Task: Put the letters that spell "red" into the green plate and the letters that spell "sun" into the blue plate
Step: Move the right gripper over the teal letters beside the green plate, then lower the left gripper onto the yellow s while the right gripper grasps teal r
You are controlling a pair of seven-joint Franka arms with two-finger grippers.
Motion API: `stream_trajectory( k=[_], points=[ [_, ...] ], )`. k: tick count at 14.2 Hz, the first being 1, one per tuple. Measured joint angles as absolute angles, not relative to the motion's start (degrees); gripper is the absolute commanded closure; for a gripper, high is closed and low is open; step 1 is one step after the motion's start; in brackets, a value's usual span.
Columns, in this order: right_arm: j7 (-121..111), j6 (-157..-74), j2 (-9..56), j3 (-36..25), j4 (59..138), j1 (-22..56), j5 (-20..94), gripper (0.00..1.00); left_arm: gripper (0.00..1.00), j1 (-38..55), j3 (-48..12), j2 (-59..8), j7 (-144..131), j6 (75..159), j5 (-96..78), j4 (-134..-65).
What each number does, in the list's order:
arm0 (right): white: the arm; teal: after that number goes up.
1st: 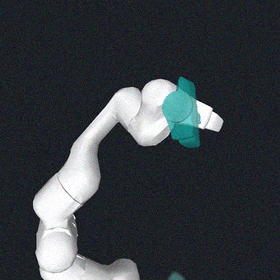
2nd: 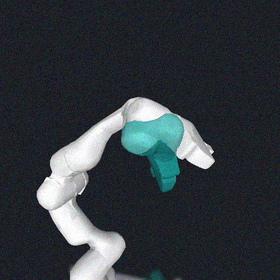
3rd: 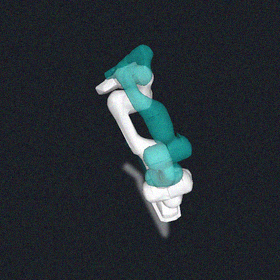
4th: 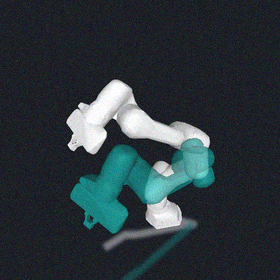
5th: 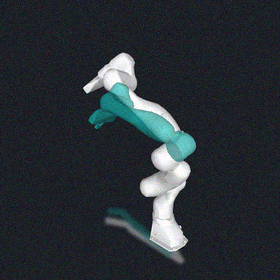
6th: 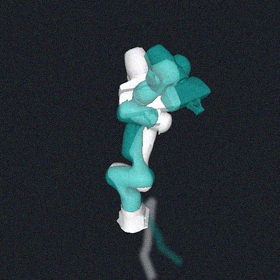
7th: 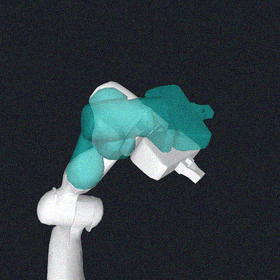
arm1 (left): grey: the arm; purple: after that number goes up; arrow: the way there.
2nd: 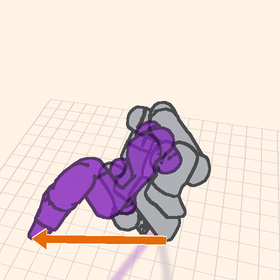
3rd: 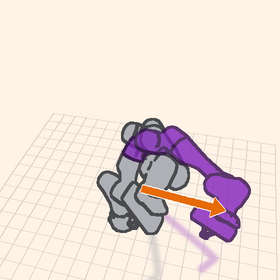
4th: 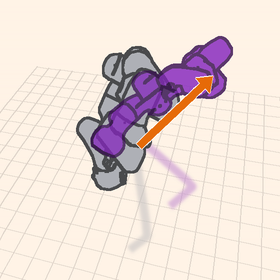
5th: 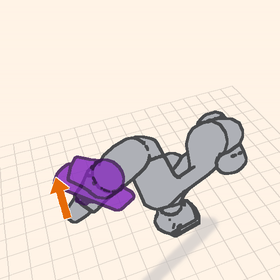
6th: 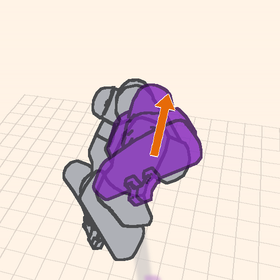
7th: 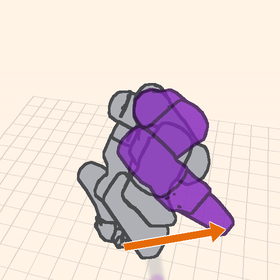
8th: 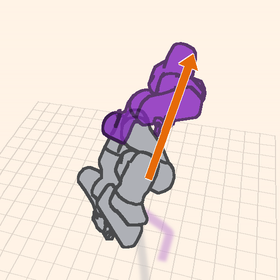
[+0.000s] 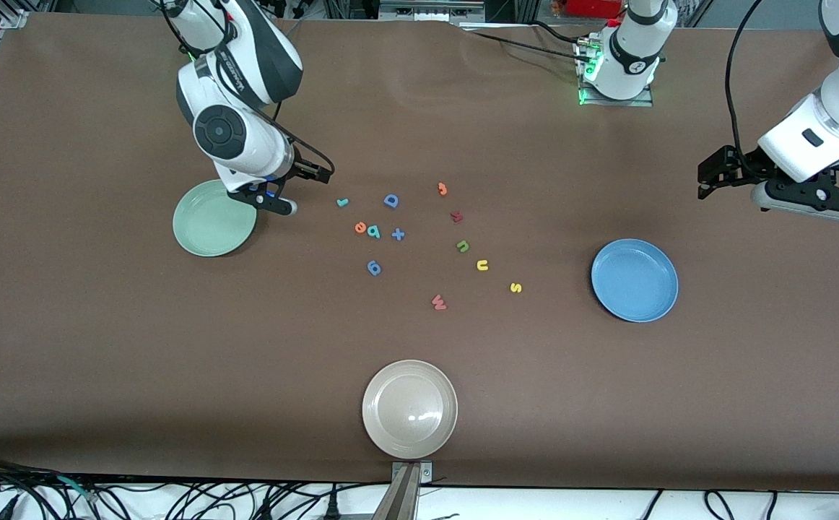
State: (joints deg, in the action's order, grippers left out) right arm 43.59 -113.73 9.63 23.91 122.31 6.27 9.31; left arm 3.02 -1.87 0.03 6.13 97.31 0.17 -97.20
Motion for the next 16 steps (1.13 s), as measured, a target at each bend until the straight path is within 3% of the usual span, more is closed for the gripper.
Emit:
stream_trajectory(
  k=[9,16],
  points=[
    [48.7,-133.5,19.3,26.7,126.7,9.4,9.6,0.01,0.00,3.8,-2.0,-0.6,6.1,97.3,0.2,-97.2],
    [49.6,-134.6,22.2,26.1,127.0,9.9,8.0,0.01,0.00,4.1,-2.1,-3.5,6.3,97.3,0.2,-97.4]
  ],
)
